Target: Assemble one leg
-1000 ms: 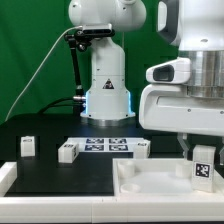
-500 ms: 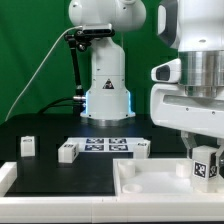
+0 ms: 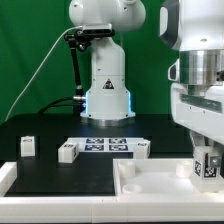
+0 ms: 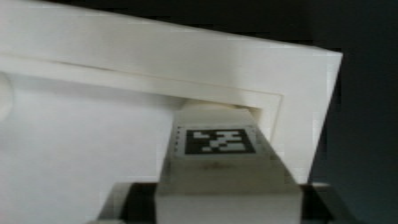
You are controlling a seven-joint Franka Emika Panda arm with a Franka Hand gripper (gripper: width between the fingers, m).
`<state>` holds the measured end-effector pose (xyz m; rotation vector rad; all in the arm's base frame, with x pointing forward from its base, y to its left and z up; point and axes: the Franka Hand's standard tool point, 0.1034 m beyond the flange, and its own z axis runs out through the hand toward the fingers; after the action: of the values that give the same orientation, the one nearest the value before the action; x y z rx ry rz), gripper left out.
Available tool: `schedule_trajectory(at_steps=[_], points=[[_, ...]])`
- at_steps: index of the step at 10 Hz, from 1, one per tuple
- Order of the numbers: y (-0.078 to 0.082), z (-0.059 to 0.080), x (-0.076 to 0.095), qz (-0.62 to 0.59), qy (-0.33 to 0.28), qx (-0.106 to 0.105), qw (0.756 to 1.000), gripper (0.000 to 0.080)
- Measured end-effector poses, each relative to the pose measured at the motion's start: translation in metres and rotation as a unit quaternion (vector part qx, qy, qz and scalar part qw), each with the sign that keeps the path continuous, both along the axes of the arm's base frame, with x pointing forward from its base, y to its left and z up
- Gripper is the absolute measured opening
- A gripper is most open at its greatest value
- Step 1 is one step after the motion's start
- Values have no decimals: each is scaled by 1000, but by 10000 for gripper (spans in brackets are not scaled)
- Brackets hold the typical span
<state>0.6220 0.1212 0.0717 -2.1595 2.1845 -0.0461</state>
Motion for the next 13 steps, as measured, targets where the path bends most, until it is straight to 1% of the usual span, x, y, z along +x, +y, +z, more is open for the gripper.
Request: schedule_trajectory(at_steps=[1,2,3,6,8,9,10,11,12,13], points=[[0,0,0,-26,0,2,1000,291],[-1,0,0,-85,2,12,996,291],[0,0,0,-146,3,15,989,291],[3,0,0,-194,-3,15,981,291],[1,0,0,-201,0,25,979,291],[1,0,0,-192,0,26,981,291],[1,-1,0,-180,-1,25,983,406],[1,-1,0,-174,-1,24,984,540],[0,-1,0,-171,-1,24,985,540],[-4,-1,1,-146,-2,21,989,630]])
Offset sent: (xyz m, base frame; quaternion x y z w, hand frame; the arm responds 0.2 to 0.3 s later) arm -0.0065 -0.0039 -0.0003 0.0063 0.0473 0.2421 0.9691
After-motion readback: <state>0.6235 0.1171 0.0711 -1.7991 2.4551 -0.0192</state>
